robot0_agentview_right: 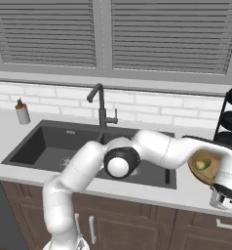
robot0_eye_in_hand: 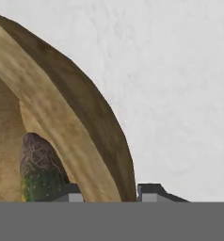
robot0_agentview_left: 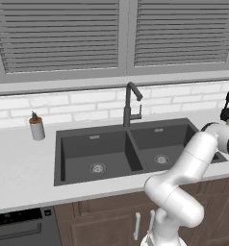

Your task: Pick the cucumber from the sink and place it in the bowl. Then pick the bowl and place it in the microwave. Then close the microwave door and press the start button.

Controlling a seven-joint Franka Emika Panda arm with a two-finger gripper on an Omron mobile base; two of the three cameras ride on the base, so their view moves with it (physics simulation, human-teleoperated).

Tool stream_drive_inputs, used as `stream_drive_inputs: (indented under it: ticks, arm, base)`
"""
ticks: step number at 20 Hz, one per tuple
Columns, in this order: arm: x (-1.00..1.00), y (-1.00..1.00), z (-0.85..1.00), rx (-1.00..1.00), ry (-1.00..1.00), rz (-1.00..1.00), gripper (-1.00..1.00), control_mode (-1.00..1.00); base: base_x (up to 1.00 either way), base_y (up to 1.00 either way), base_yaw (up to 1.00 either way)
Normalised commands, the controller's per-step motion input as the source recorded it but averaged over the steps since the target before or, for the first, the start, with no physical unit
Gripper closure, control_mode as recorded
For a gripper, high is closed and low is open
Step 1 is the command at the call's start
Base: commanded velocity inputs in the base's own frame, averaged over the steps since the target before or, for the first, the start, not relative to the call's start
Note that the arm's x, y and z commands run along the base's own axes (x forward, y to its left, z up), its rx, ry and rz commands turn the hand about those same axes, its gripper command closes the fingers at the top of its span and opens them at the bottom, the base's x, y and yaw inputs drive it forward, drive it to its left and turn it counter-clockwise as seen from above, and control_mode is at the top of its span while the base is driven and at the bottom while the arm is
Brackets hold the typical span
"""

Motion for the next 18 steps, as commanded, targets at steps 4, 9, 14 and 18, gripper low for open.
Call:
stream_drive_inputs:
  ticks: [4, 9, 14, 18]
  arm:
    - [-0.18, 0.9, 0.45, -0.18, -0.16, 0.0, 1.0, -1.0]
    - [-0.15, 0.76, 0.67, -0.29, 0.0, 0.01, 1.0, -1.0]
    - [0.02, 0.7, 0.45, -0.32, 0.2, 0.05, 1.0, -1.0]
    - [0.0, 0.73, 0.53, -0.17, 0.26, 0.02, 1.0, -1.0]
  base:
    - [0.0, 0.0, 0.0]
    - [0.0, 0.0, 0.0]
    - [0.0, 0.0, 0.0]
    - [0.0, 0.0, 0.0]
